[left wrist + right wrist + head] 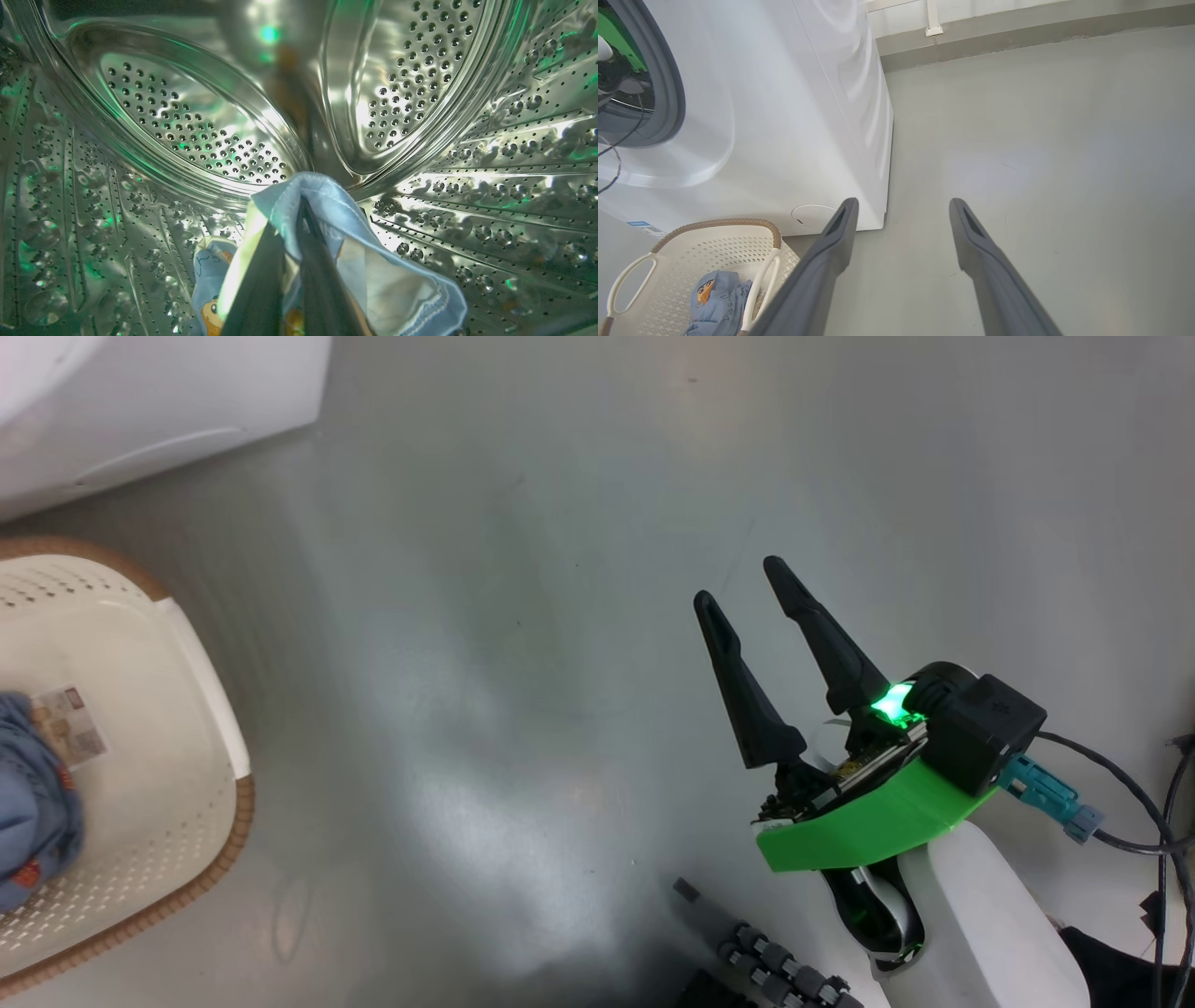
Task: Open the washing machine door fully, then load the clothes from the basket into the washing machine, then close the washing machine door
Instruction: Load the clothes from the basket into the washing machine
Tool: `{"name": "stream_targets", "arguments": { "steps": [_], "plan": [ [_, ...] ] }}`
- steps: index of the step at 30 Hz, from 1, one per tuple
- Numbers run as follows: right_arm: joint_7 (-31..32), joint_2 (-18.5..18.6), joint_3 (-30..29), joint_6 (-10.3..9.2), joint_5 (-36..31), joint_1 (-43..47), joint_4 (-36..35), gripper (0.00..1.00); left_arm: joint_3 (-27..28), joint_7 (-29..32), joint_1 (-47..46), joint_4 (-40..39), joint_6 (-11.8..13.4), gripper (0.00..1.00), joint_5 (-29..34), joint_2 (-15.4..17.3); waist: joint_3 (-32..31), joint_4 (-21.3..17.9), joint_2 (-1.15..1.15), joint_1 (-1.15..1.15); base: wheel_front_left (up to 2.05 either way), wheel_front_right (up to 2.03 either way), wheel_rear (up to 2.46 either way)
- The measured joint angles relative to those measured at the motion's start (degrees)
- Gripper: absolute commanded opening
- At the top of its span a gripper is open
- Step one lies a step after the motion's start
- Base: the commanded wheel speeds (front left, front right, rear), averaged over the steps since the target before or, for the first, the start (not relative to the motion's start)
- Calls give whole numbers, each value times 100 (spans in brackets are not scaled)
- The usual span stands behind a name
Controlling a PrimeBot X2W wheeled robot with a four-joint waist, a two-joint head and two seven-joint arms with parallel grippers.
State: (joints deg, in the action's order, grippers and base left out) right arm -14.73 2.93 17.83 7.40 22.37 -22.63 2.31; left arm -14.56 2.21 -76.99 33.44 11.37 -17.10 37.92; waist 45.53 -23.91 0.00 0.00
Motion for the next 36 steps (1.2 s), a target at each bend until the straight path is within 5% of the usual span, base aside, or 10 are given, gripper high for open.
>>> {"name": "stream_targets", "arguments": {
  "steps": [11, 12, 13, 14, 15, 29, 36],
  "plan": [
    [0, -3, 7, 0, 18, -107, -30, 100, -164, -229, -556, 639, -114, 0, 119, -9, 264, -81, 0, 0, 0, 0, 0],
    [0, -4, 2, 0, 18, -109, -30, 100, -160, -219, -594, 695, -116, 17, 98, -15, 276, -69, 0, 0, 0, 0, 0],
    [0, -4, -4, 0, 18, -113, -29, 100, -164, -189, -634, 737, -122, 45, 78, -19, 284, -54, 0, 0, 0, 0, 0],
    [0, -4, -9, 0, 18, -121, -29, 100, -164, -179, -674, 758, -156, 84, 77, -21, 291, -35, 0, 0, 0, 0, 0],
    [0, -4, -12, 0, 16, -129, -29, 100, -166, -181, -707, 770, -158, 100, 77, -26, 296, -17, 0, 0, 0, 0, 0],
    [0, -3, -201, 0, -70, -211, 0, 100, -168, -447, -470, 805, -246, 100, -296, -434, 61, 310, 0, 0, 0, 0, 0],
    [0, 0, -331, 0, -205, -185, 33, 100, -35, -838, 508, 396, -14, 100, -537, -633, -252, 504, 0, 0, 0, 0, 0]
  ]
}}
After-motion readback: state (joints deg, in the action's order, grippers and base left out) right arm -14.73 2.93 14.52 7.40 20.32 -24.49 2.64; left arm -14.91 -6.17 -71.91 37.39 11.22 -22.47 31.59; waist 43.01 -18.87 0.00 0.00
